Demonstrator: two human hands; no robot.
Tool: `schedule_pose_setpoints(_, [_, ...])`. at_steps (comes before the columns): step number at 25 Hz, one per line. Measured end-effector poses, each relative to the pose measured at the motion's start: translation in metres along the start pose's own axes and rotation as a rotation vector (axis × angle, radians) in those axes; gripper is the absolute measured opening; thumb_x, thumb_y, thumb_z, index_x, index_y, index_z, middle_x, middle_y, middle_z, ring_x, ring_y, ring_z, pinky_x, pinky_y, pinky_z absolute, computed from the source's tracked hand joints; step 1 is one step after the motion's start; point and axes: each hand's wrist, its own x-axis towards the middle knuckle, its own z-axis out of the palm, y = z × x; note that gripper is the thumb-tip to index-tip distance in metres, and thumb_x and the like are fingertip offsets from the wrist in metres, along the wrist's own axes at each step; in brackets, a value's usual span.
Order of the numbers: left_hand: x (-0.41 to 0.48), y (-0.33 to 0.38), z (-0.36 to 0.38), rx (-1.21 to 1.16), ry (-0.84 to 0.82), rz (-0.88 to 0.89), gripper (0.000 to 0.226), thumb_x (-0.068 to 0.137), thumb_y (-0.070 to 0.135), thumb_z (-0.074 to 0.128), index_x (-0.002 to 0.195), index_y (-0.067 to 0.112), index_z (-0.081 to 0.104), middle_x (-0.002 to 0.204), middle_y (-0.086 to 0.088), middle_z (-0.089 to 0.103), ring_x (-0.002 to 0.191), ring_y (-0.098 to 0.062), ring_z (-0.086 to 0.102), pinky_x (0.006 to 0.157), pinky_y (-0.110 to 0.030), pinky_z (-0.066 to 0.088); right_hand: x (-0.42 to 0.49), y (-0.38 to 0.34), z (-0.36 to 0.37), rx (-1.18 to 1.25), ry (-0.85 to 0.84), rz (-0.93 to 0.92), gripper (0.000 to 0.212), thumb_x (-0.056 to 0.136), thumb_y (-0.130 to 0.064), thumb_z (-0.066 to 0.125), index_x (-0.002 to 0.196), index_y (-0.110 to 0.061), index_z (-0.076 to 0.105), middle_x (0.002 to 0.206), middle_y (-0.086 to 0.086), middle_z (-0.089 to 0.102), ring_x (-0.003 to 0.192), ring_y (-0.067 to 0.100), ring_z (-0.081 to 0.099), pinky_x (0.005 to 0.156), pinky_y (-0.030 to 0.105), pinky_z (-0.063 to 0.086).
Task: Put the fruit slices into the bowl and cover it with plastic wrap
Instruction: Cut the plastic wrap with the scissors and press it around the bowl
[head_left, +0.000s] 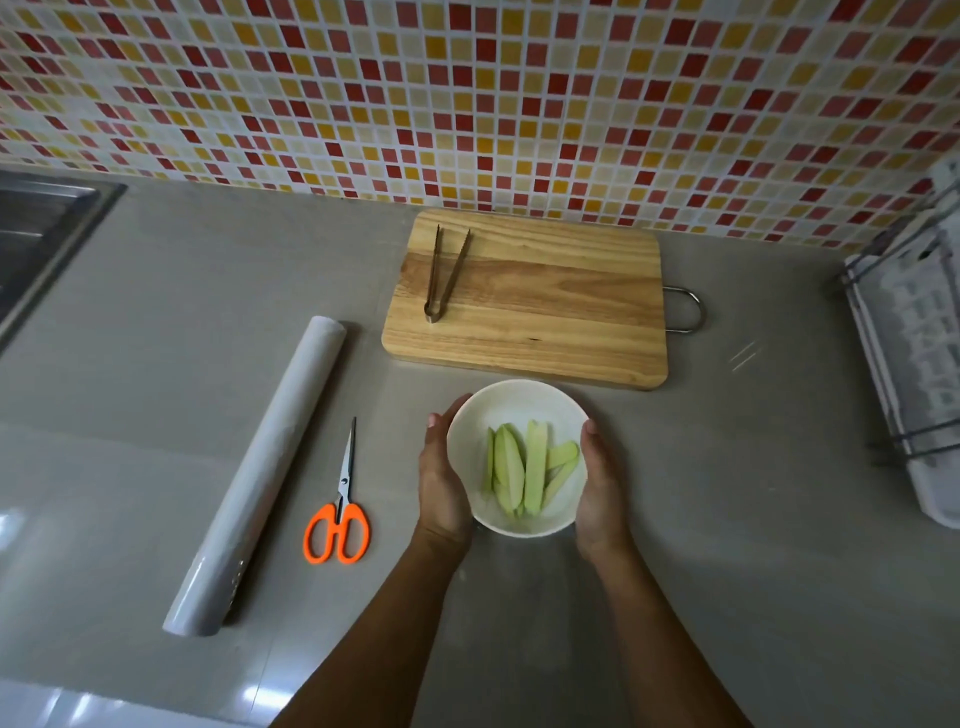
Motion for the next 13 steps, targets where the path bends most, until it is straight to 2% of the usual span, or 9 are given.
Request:
schedule_pose_setpoints(2, [-0.001, 0.002, 0.002, -0.028, -0.017, 0.005, 0.049, 0.096, 0.046, 0.028, 0.117, 0.016, 0.060, 0.110, -0.010, 0.067, 0.103, -0.028, 0.062, 0.091, -0.045, 0.051, -0.001, -0.002, 0.002, -0.059, 0.045, 0.003, 0.037, 0.092, -0.051, 0.041, 0.098, -0.025, 0.066, 0.112, 0.009, 0.068, 0.101, 0.021, 0.065, 0.094, 0.041, 0.049])
schedule_pose_setpoints(4, [-0.005, 0.006, 0.008, 0.015, 0.073, 0.072, 0.048, 0.100, 0.039, 0.023, 0.115, 0.011, 0.058, 0.109, -0.009, 0.064, 0.103, -0.026, 0.060, 0.094, -0.046, 0.048, -0.003, -0.005, 0.003, -0.186, 0.096, -0.034, 0.046, 0.086, -0.060, 0.038, 0.094, -0.024, 0.065, 0.107, 0.004, 0.069, 0.101, 0.020, 0.064, 0.094, 0.040, 0.050])
schedule_pose_setpoints(6, [-0.006, 0.010, 0.009, 0.260, 0.337, 0.098, 0.048, 0.103, 0.036, 0.019, 0.124, 0.010, 0.053, 0.122, -0.008, 0.057, 0.116, -0.022, 0.053, 0.102, -0.043, 0.040, -0.006, -0.009, -0.002, -0.397, 0.158, -0.144, 0.055, 0.080, -0.067, 0.030, 0.094, -0.025, 0.062, 0.098, -0.006, 0.067, 0.098, 0.017, 0.063, 0.086, 0.033, 0.050])
schedule_pose_setpoints(7, [-0.010, 0.010, 0.007, 0.368, 0.479, 0.082, 0.050, 0.102, 0.040, 0.019, 0.126, 0.014, 0.053, 0.127, -0.006, 0.055, 0.119, -0.020, 0.050, 0.105, -0.040, 0.038, -0.006, -0.012, -0.005, -0.469, 0.166, -0.203, 0.059, 0.078, -0.069, 0.027, 0.100, -0.027, 0.061, 0.099, -0.011, 0.065, 0.099, 0.013, 0.062, 0.084, 0.028, 0.048])
schedule_pose_setpoints(9, [-0.027, 0.005, 0.003, 0.364, 0.631, -0.042, 0.056, 0.099, 0.051, 0.020, 0.125, 0.018, 0.058, 0.126, -0.001, 0.059, 0.118, -0.018, 0.053, 0.105, -0.038, 0.037, 0.001, -0.017, -0.010, -0.443, 0.146, -0.227, 0.067, 0.078, -0.068, 0.026, 0.125, -0.028, 0.053, 0.121, -0.017, 0.055, 0.116, 0.005, 0.051, 0.095, 0.022, 0.040])
schedule_pose_setpoints(11, [-0.051, -0.008, 0.009, 0.237, 0.566, -0.186, 0.057, 0.096, 0.058, 0.023, 0.119, 0.025, 0.063, 0.120, 0.002, 0.065, 0.111, -0.013, 0.058, 0.100, -0.035, 0.040, 0.011, -0.019, -0.012, -0.322, 0.080, -0.165, 0.061, 0.087, -0.059, 0.028, 0.137, -0.027, 0.042, 0.137, -0.016, 0.043, 0.127, 0.003, 0.041, 0.108, 0.028, 0.032])
schedule_pose_setpoints(13, [-0.062, -0.013, 0.019, 0.198, 0.462, -0.219, 0.054, 0.094, 0.061, 0.025, 0.116, 0.030, 0.064, 0.119, 0.005, 0.065, 0.107, -0.007, 0.058, 0.096, -0.031, 0.041, 0.012, -0.017, -0.005, -0.234, 0.016, -0.067, 0.048, 0.096, -0.049, 0.027, 0.131, -0.025, 0.049, 0.138, -0.003, 0.051, 0.125, 0.012, 0.048, 0.109, 0.038, 0.036])
